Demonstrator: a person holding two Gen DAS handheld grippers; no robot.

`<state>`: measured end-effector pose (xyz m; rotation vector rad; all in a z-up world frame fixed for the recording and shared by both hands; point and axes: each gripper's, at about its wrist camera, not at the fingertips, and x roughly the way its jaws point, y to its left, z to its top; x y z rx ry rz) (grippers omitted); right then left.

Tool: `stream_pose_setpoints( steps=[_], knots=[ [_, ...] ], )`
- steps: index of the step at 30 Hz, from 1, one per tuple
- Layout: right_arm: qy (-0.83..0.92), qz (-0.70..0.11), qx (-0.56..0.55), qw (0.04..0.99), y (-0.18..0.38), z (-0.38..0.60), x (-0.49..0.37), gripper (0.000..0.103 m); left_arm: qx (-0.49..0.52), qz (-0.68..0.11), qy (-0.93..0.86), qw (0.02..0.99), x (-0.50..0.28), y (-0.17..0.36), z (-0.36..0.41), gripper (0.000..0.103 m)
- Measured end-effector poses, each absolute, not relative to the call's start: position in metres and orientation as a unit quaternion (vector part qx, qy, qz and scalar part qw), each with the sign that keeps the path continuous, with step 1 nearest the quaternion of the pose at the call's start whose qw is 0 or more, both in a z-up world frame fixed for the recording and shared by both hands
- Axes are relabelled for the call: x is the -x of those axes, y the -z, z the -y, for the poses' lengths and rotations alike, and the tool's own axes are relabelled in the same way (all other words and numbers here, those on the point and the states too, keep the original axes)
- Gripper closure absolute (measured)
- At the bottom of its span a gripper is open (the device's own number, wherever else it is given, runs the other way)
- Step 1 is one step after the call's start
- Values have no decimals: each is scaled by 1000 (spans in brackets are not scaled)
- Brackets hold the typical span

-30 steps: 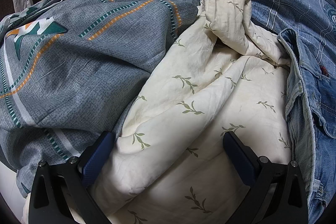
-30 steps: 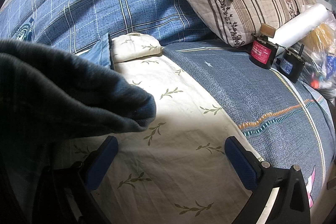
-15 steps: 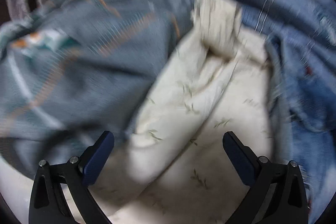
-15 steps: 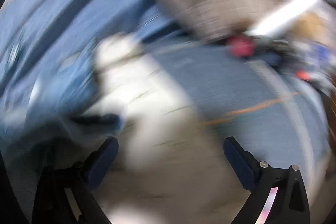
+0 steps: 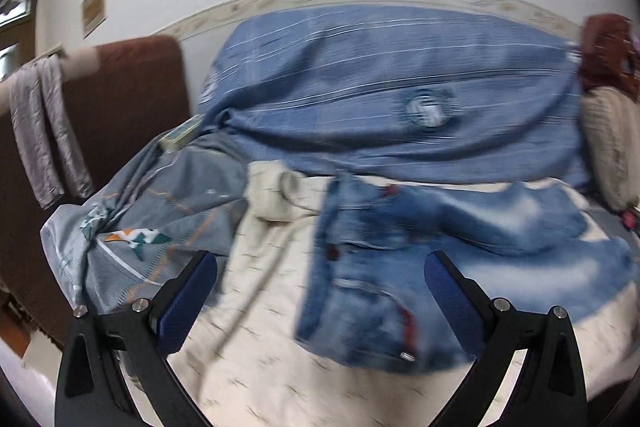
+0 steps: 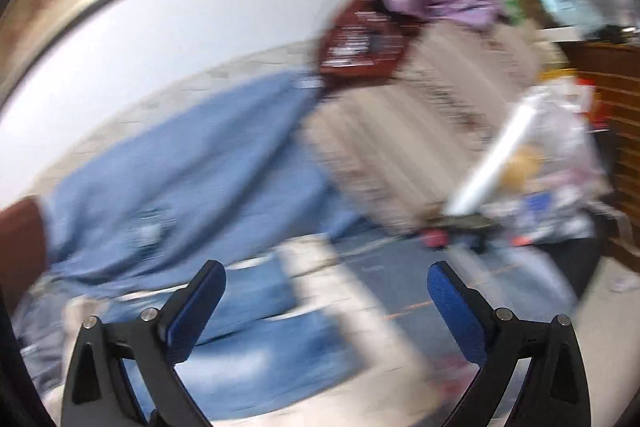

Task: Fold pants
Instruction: 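Raise both tools and aim them over the spread-out jeans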

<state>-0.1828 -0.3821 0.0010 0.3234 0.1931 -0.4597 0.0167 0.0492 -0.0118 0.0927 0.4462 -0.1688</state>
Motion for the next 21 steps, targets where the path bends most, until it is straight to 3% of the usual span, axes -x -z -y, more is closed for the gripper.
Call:
stream_pose_setpoints(
  steps=[10,21],
  knots=[
    [116,-141,-104,978,84,272,119,1,-56,-209,75,973,38,14,-26,0],
    [113,-157,-82,978,99,275,116,1,-43,-214,50,975,23,20,-28,0]
  ],
)
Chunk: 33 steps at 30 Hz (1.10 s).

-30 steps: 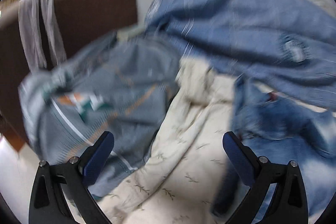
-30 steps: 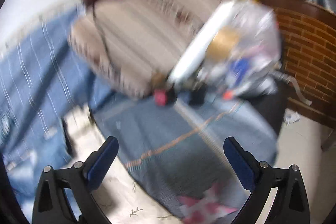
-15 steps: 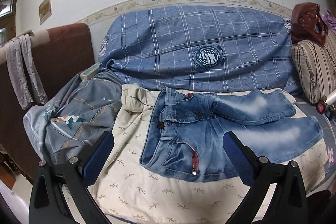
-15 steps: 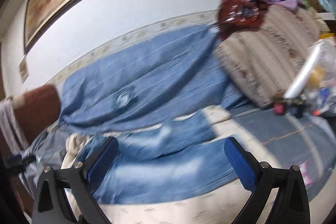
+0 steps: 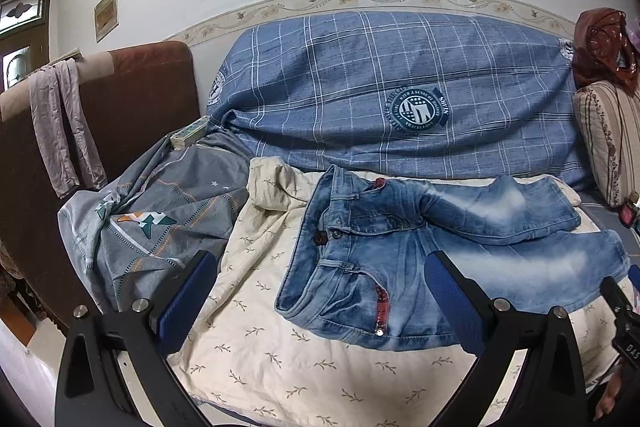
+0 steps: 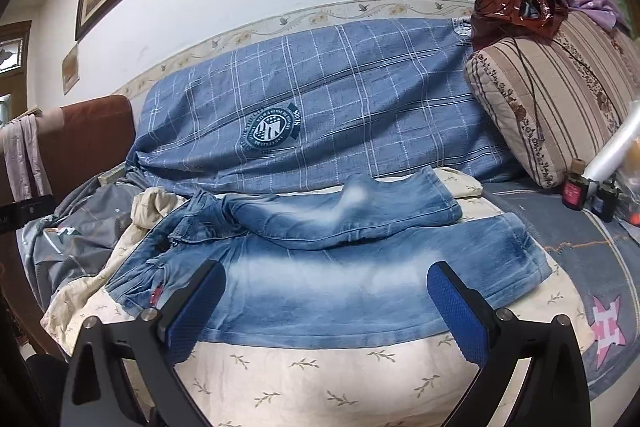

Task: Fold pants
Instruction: 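Raise both tools and aim them over the spread-out jeans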

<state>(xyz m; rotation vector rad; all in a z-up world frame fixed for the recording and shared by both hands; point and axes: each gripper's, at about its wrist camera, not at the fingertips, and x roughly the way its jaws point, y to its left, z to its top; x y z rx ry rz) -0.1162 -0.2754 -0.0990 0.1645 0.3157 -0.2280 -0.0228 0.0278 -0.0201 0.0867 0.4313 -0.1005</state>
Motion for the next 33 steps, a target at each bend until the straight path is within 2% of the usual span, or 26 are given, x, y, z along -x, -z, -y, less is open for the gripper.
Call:
stream_pose_setpoints(
  steps=[21,29,33],
  knots=[
    [136,-170,-95,971,103,291,112,1,-35,-236,24,971,1,41,-46,0],
    [178,-192,-130,956,108,322,104,1,7,-332,5,943,-61,95,-89,0],
    [186,-198,-148,951,108,342,95,1,5,-341,-21,940,-85,111,-103,0]
  ],
)
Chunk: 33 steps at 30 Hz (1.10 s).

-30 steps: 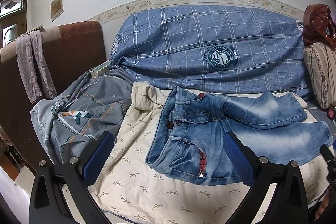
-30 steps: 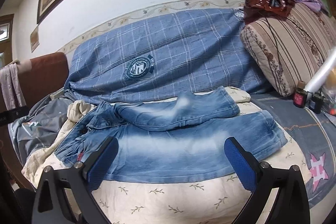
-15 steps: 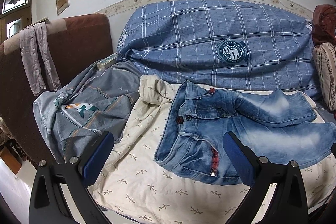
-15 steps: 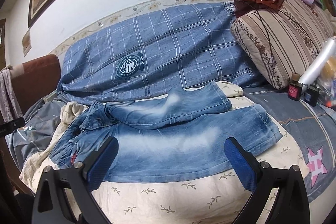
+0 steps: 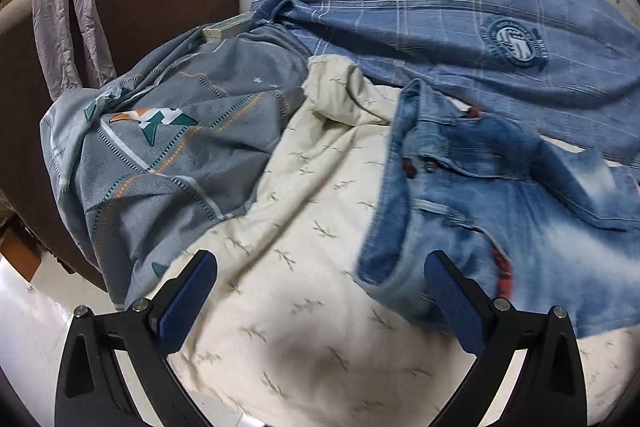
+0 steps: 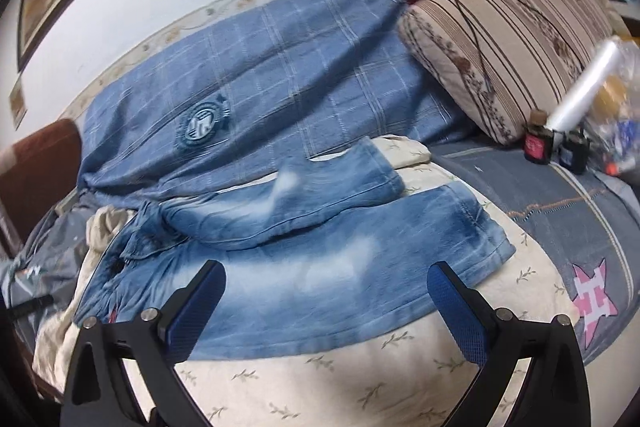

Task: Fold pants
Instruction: 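Raise both tools and aim them over the spread-out jeans, then grasp the jeans waistband with left tool while right tool grasps a leg hem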

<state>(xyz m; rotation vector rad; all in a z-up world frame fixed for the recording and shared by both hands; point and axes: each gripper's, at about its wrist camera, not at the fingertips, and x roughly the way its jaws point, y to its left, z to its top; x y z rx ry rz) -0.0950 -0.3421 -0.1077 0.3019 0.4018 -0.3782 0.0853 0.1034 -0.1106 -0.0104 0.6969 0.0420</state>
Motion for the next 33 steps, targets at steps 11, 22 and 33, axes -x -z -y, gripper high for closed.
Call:
stream_pose_setpoints(
  steps=[11,22,33],
  knots=[
    [174,-193,-123,958,104,337,84,1,-26,-296,-17,955,-80,100,-79,0],
    [147,-202,-84,965,107,308,74,1,-45,-253,3,966,-69,89,-58,0],
    [148,-210,-59,965,110,300,71,1,-35,-257,12,966,-66,90,-57,0]
  ],
)
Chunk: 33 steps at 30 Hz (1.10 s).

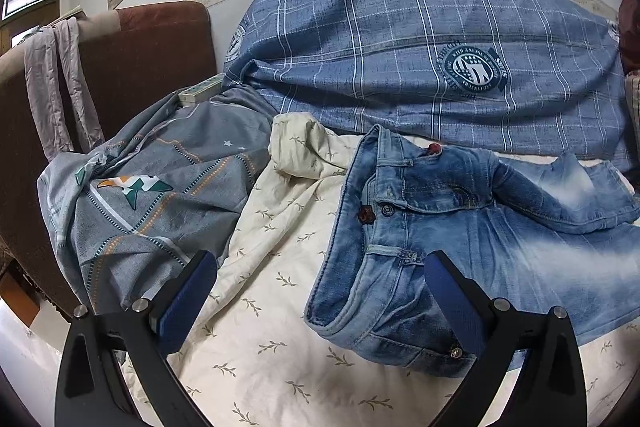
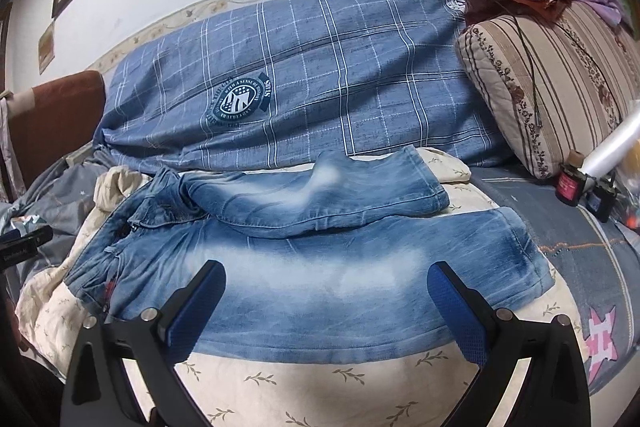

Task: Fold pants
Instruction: 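Grasp the jeans waistband with left tool while right tool grasps a leg hem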

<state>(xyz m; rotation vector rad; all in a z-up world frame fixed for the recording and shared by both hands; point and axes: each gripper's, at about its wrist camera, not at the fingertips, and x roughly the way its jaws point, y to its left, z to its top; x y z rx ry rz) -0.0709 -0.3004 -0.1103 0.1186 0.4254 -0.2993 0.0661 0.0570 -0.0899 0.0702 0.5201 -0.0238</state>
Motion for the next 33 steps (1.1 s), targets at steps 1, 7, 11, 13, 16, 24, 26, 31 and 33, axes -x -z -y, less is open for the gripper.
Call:
stream_pose_setpoints(
  steps=[1,7,11,13,16,24,26,31,33],
  knots=[
    [149,-210,-60,964,110,302,71,1,-37,-260,13,965,-67,92,-56,0],
    [190,-216,-96,953,111,336,77,1,-21,-314,21,949,-91,118,-70,0],
    [234,-215,-148,937,116,377,89,1,28,-379,21,925,-115,139,-89,0],
    [254,-214,-180,926,119,399,96,1,45,-384,21,922,-120,142,-95,0],
    [278,-223,-203,912,123,425,97,1,76,-397,58,913,-128,147,-94,0],
    [284,-242,-256,892,133,466,95,3,70,-435,145,886,-143,163,-62,21],
    [284,-236,-274,888,135,472,97,6,49,-430,144,890,-144,164,-57,32],
    [266,-231,-326,877,144,489,100,15,68,-414,160,894,-144,161,-63,70],
    [252,-234,-347,873,148,495,100,17,76,-407,173,894,-145,159,-64,72]
  ],
)
